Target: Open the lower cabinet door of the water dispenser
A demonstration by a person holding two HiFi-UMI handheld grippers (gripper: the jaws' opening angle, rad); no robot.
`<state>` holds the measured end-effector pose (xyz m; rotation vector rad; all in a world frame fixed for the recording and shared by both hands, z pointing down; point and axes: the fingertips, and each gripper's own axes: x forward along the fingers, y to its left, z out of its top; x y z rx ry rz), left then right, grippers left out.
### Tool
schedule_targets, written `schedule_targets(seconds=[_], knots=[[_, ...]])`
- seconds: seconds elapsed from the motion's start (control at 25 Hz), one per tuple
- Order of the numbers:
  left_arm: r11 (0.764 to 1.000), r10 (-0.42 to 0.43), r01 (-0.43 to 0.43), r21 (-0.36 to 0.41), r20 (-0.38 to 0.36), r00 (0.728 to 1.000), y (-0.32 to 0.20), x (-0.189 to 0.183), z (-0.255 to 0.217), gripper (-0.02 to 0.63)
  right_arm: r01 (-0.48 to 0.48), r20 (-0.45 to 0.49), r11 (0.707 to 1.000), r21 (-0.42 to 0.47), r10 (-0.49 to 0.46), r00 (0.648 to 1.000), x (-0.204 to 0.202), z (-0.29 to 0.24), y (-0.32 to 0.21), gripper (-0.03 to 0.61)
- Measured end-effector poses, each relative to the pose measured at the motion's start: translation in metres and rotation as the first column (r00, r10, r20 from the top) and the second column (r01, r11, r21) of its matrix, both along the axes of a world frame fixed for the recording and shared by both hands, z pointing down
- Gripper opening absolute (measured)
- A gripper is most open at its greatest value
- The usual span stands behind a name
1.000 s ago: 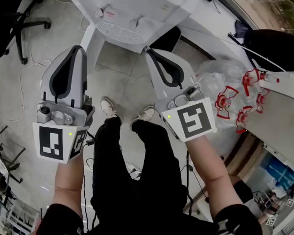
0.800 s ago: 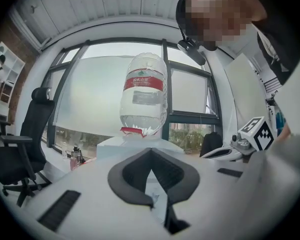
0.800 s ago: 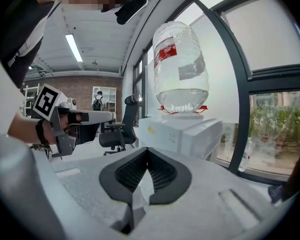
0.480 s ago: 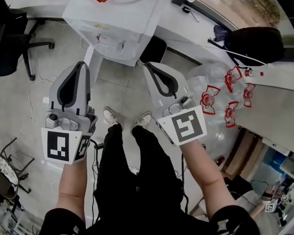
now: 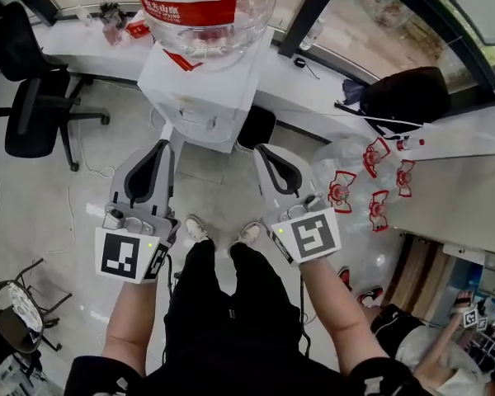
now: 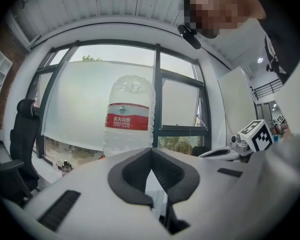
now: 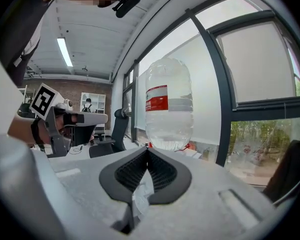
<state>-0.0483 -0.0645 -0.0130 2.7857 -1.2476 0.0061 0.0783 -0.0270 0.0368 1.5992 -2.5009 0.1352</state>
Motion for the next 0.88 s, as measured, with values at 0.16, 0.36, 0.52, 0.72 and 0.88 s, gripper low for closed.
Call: schedule_targets(seconds=[0.16, 0.36, 0.52, 0.72, 0.88], knots=[[0.999, 0.031, -0.031, 0.022, -0.008, 0.999, 0.003, 0.001, -0.027, 0.008, -0.019, -0.009, 1.0, 0.013, 0.019, 1.0, 0.0, -0.026, 0.006, 0.005], [0.997, 0.066, -0.065, 0.039, -0.02, 0.998, 0.001, 0.009, -0.052, 0.008, -0.062, 0.012, 0.998, 0.026, 0.062, 0.998, 0.01, -0.049, 0.003, 0.005], [0.996, 0.08, -0.079, 0.037, -0.015, 0.997, 0.003, 0.007, -0.065, 0.008, -0.078, 0.021, 0.996, 0.032, 0.077, 0.997, 0.011, -0.063, 0.003, 0.005], [0.995, 0.091, -0.09, 0.043, -0.026, 0.996, 0.001, 0.004, -0.081, 0.008, -0.087, 0.024, 0.995, 0.056, 0.086, 0.996, 0.009, -0.08, -0.002, 0.005], [0.994, 0.08, -0.079, 0.076, -0.016, 0.997, -0.004, 0.001, -0.096, 0.008, -0.083, 0.028, 0.994, 0.072, 0.081, 0.996, 0.01, -0.091, -0.001, 0.005]])
